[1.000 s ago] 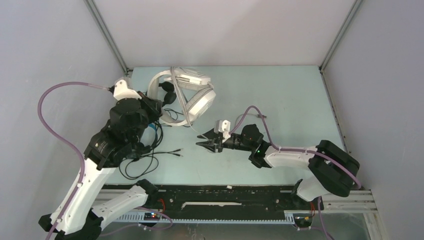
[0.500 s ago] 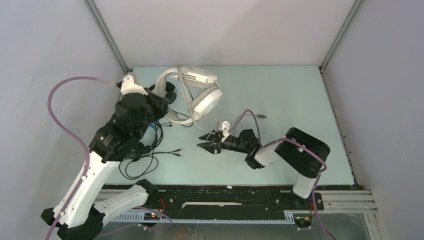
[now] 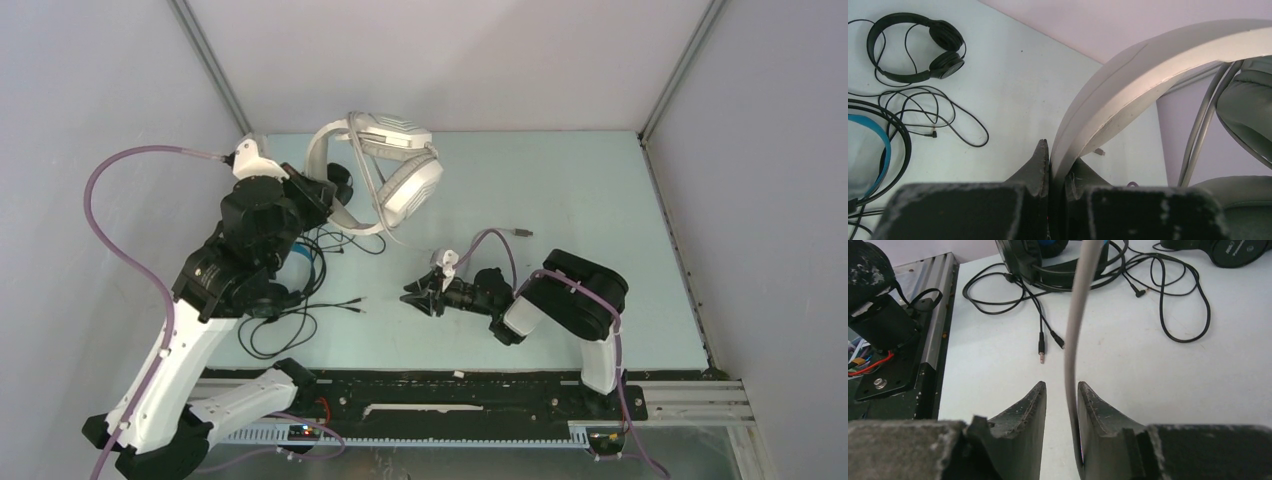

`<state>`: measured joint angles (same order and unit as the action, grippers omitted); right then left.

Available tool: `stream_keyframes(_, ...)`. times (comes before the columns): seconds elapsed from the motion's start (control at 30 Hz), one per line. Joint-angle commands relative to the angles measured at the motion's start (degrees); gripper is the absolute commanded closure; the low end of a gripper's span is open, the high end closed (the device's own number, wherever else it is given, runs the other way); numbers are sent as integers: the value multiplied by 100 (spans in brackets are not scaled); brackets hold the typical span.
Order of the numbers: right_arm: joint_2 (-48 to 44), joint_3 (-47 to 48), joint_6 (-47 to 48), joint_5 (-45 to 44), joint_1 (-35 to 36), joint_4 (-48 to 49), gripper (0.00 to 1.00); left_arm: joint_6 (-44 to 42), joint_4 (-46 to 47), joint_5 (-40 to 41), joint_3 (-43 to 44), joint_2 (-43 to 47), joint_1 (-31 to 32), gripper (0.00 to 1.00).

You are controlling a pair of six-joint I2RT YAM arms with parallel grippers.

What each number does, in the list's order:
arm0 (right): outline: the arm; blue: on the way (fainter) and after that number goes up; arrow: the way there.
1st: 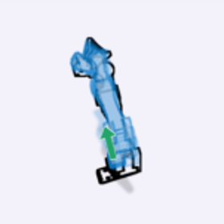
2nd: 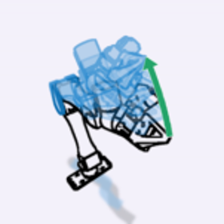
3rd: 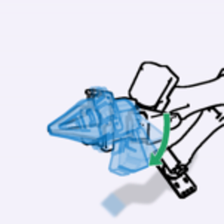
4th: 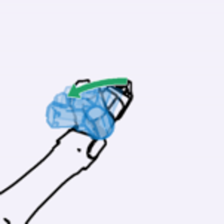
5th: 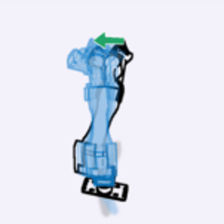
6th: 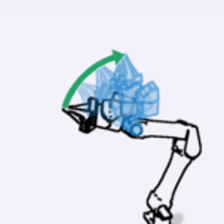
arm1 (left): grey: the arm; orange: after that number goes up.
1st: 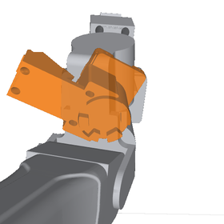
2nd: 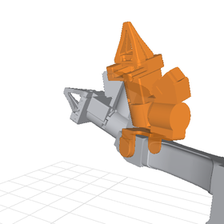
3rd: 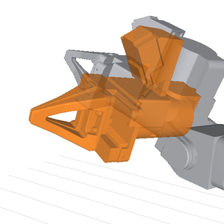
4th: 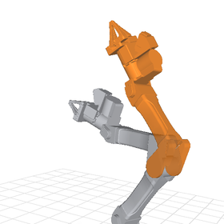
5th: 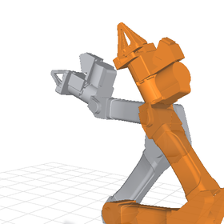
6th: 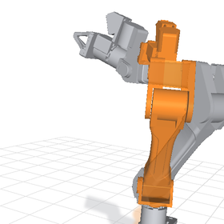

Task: Wrap the headphones
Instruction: Wrap the headphones cable around the headphones.

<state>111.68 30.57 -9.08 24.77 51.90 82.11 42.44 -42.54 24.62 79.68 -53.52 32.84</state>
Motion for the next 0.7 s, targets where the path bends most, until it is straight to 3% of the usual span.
stream_keyframes(0.0,202,2,-33,-287,0,466,68,219,760,-137,402,186,-58,100)
stream_keyframes(0.27,372,18,-128,-287,-210,476,100,230,715,-418,388,343,-160,100)
stream_keyframes(0.47,296,-2,-198,-154,-438,481,100,118,638,-1446,594,310,-313,100)
stream_keyframes(0.67,226,-138,-322,-389,-711,474,100,-210,242,-955,509,482,-432,100)
